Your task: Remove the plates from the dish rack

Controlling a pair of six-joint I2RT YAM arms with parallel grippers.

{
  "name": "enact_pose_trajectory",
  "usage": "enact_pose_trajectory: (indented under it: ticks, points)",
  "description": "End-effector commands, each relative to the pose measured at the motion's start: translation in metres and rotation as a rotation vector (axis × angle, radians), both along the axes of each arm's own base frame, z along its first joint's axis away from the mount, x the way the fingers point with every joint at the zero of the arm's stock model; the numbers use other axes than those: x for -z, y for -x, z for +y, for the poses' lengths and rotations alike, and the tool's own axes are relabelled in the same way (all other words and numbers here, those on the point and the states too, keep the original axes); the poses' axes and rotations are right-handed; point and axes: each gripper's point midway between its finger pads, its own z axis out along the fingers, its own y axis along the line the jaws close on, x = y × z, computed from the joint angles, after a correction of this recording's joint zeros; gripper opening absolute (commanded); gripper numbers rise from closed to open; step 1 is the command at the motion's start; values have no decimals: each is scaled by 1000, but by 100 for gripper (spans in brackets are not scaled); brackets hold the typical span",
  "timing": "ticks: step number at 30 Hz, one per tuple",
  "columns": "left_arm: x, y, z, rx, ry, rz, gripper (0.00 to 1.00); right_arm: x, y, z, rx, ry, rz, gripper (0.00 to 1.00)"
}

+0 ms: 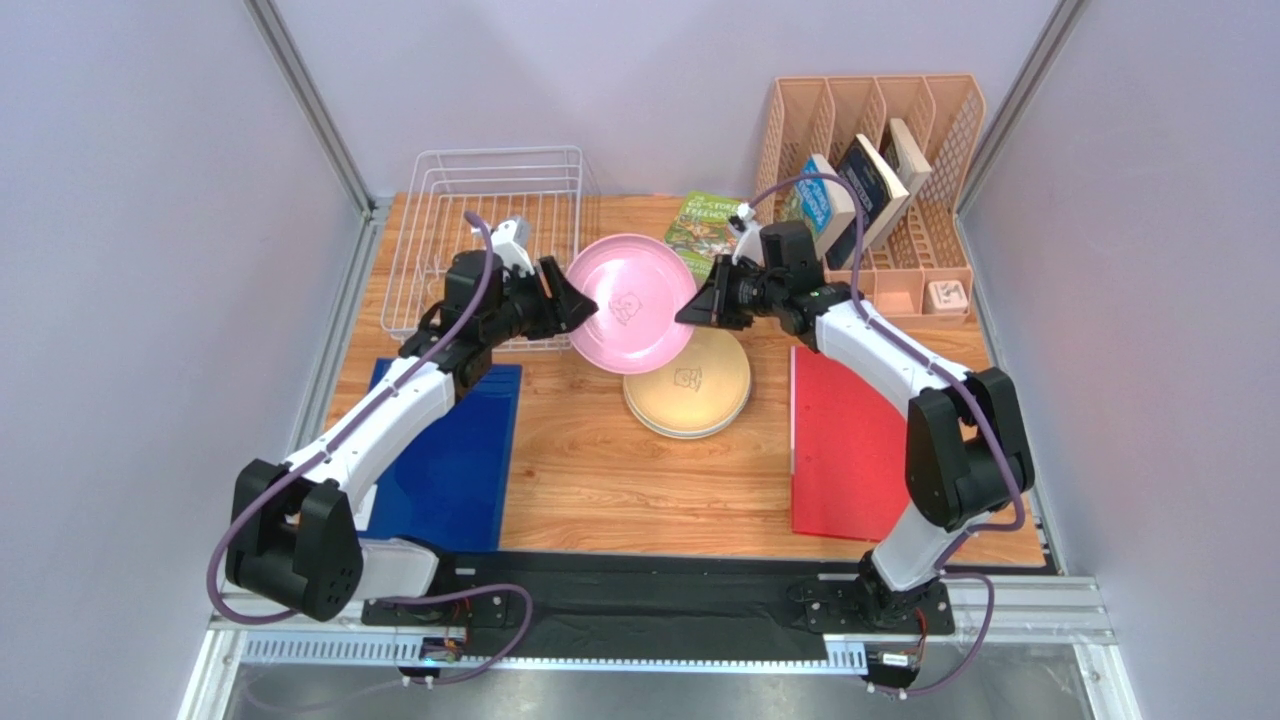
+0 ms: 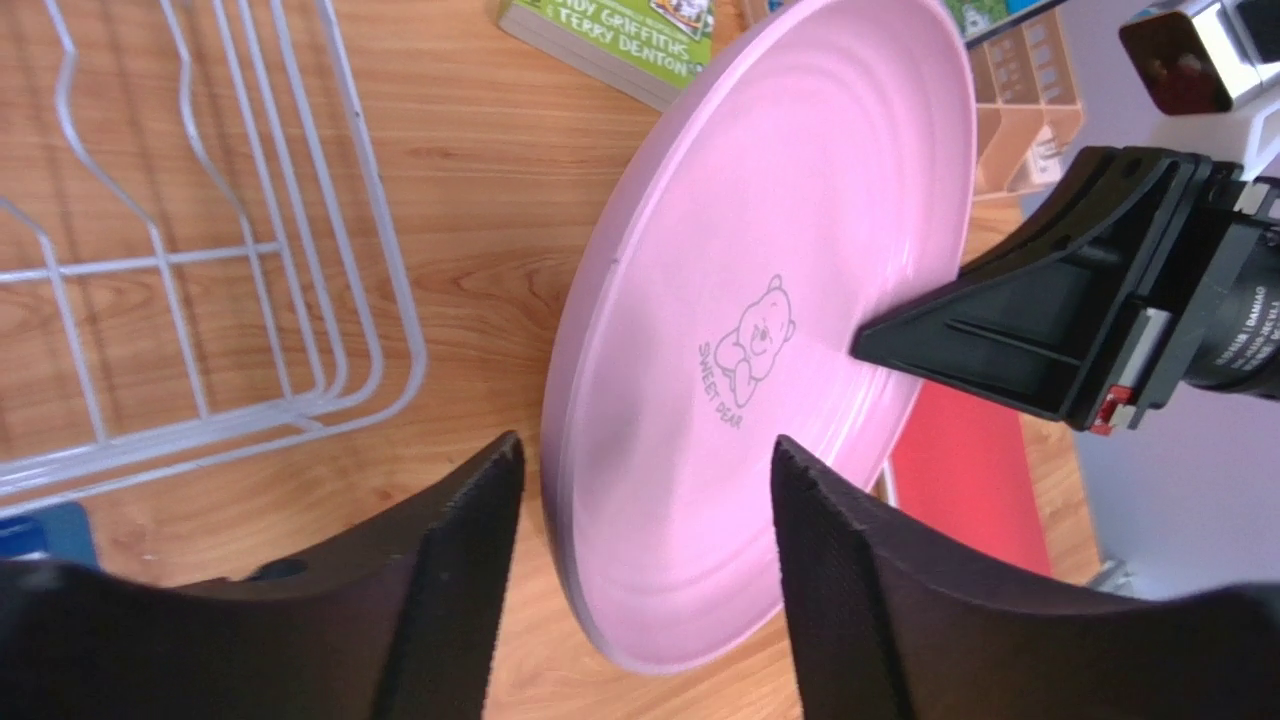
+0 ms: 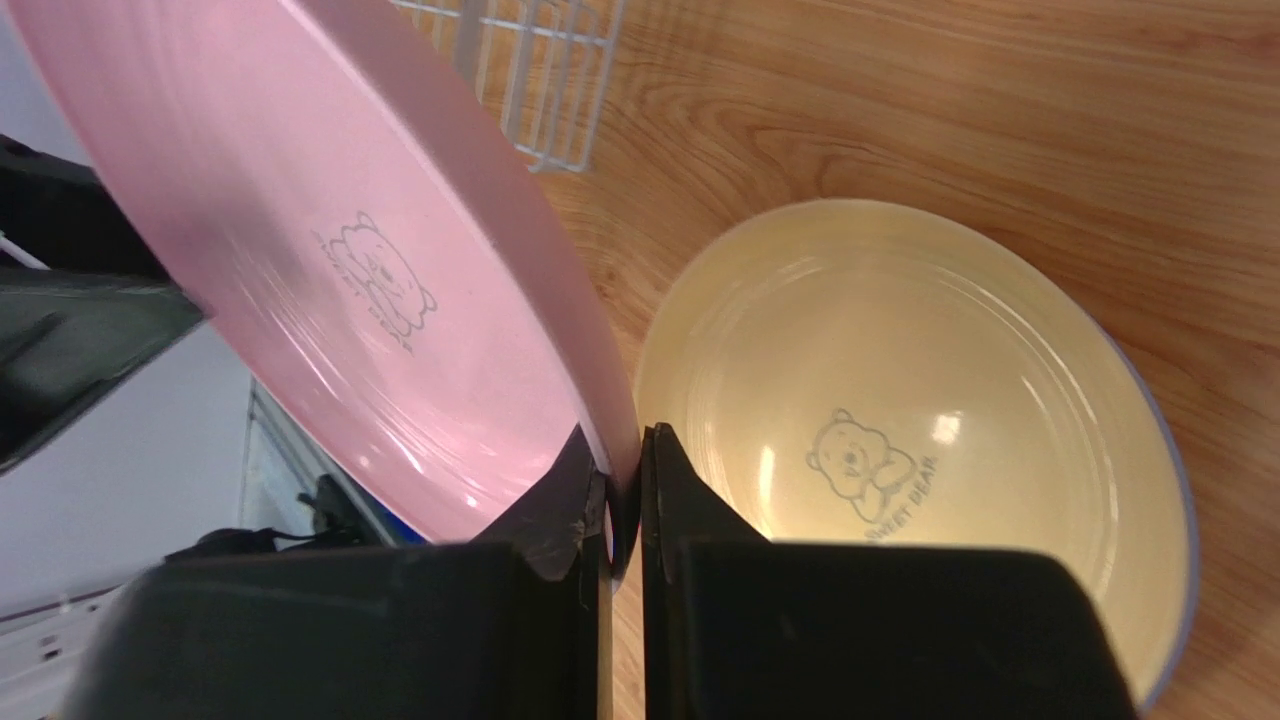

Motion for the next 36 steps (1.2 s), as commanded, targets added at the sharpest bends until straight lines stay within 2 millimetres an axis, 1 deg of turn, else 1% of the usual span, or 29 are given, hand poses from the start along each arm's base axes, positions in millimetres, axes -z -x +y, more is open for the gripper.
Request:
enact_pose_trajectory:
  ticks: [1, 2, 3, 4, 5, 6, 7, 8, 9, 10, 11, 13, 14, 18, 23, 24, 25, 27, 29, 32, 34, 35, 36]
  points:
    - [-35, -8, 12, -39, -75, -125, 75, 7, 5, -39, 134, 117, 19, 0]
    - [-37, -10, 22, -81, -108, -144, 78, 14, 5, -51, 171, 153, 33, 0]
    - [-34, -9, 30, -95, -154, -155, 82, 17, 7, -58, 191, 179, 45, 0]
    - [-29, -8, 37, -118, -185, -155, 83, 23, 15, -67, 200, 217, 75, 0]
    - [-33, -8, 50, -164, -233, -188, 85, 31, 18, -77, 225, 252, 90, 0]
    - [-32, -8, 56, -185, -258, -200, 87, 37, 24, -82, 234, 279, 117, 0]
    - [-24, -6, 62, -199, -283, -198, 88, 41, 27, -86, 237, 296, 123, 0]
    - [-27, -6, 73, -239, -320, -224, 91, 49, 31, -90, 244, 317, 140, 0]
    - [-26, -5, 78, -254, -338, -232, 94, 53, 35, -92, 243, 327, 152, 0]
    - [-20, -3, 82, -264, -361, -227, 100, 57, 36, -92, 241, 332, 162, 0]
    - [-21, -2, 89, -282, -392, -241, 100, 61, 37, -93, 243, 336, 173, 0]
    - [-16, 0, 95, -294, -422, -243, 100, 70, 40, -93, 239, 345, 196, 0]
    - [-17, 0, 100, -312, -442, -252, 100, 73, 40, -93, 236, 348, 204, 0]
    - [-12, 3, 111, -339, -487, -259, 100, 83, 37, -90, 225, 350, 230, 1]
    - [-14, 5, 119, -359, -529, -265, 100, 87, 36, -90, 212, 361, 238, 12]
    - [-15, 4, 120, -365, -535, -265, 100, 91, 38, -90, 206, 371, 250, 13]
    - [-15, 4, 120, -363, -538, -265, 100, 90, 37, -91, 207, 373, 247, 20]
    - [-16, 3, 120, -364, -538, -269, 100, 90, 37, -92, 211, 387, 235, 27]
    - [-16, 4, 120, -359, -540, -270, 100, 88, 35, -95, 219, 416, 210, 39]
    - [-18, 4, 120, -364, -542, -276, 100, 78, 30, -104, 254, 493, 146, 49]
    - [-21, 3, 121, -366, -543, -283, 100, 66, 28, -108, 276, 535, 103, 51]
    - [-23, 3, 122, -372, -541, -285, 100, 60, 25, -115, 306, 568, 71, 51]
    - [-26, 3, 122, -372, -539, -291, 100, 44, 21, -117, 331, 572, 22, 51]
